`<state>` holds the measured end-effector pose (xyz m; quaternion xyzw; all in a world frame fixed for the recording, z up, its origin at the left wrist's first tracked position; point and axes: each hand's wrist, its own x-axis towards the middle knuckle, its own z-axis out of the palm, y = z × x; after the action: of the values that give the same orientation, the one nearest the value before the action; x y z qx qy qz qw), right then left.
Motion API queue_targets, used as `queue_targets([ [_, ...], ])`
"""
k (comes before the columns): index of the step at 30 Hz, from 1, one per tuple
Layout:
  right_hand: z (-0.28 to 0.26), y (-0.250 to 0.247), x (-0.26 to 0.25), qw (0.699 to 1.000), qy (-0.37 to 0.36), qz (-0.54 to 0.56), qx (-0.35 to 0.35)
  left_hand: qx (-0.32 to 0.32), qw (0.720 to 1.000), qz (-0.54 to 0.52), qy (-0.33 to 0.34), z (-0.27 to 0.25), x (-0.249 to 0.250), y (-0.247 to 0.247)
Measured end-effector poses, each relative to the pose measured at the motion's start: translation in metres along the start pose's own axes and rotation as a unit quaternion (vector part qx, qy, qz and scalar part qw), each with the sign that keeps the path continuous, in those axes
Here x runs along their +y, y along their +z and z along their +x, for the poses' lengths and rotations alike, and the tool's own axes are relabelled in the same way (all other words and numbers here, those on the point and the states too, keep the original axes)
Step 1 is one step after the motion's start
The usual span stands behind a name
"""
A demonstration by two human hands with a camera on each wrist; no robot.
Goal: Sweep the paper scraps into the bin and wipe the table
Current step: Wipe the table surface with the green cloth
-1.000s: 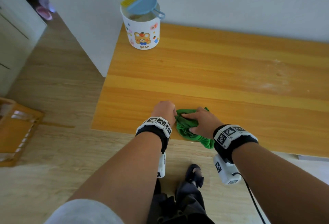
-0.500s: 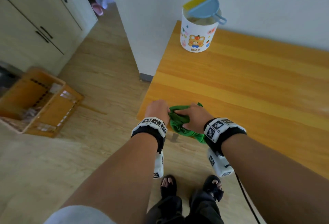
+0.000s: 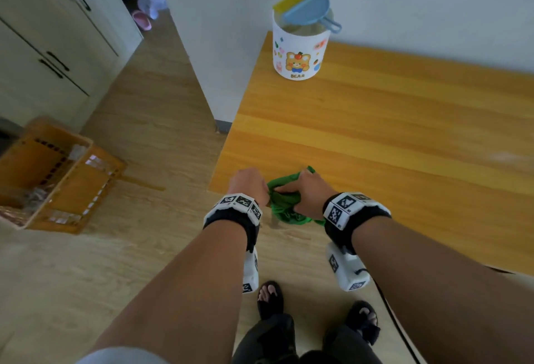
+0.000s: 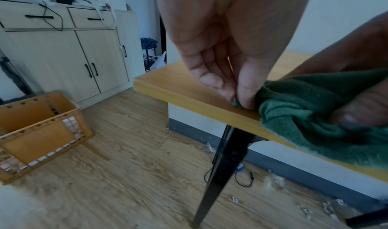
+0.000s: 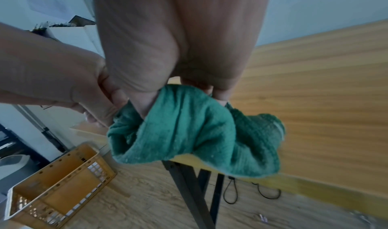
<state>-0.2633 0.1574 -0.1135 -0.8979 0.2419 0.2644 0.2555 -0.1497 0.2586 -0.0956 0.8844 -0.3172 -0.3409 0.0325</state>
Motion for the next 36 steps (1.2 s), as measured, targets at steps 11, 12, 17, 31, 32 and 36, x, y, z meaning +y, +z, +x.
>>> queue_targets([
  [11, -0.099, 0.006, 0.134, 0.996, 0.077, 0.045, 0.011, -0.02, 0.994, 0.055, 0.096, -0.025, 0.141, 0.074],
  [12, -0.108, 0.006, 0.146, 0.995, 0.083, 0.047, 0.011, -0.026, 0.993, 0.059, 0.099, -0.027, 0.155, 0.08],
  [17, -0.152, 0.009, 0.206, 0.992, 0.101, 0.068, 0.011, -0.055, 0.988, 0.079, 0.118, -0.035, 0.22, 0.115],
  [31, -0.18, -0.019, 0.303, 0.997, 0.048, 0.055, 0.008, -0.133, 0.985, 0.066, 0.084, -0.037, 0.323, 0.14],
  [32, -0.178, -0.021, 0.306, 0.998, 0.042, 0.056, 0.009, -0.135, 0.985, 0.064, 0.081, -0.035, 0.325, 0.139],
  [36, -0.164, -0.034, 0.316, 0.998, 0.035, 0.047, 0.025, -0.124, 0.984, 0.088, 0.092, -0.024, 0.337, 0.134],
])
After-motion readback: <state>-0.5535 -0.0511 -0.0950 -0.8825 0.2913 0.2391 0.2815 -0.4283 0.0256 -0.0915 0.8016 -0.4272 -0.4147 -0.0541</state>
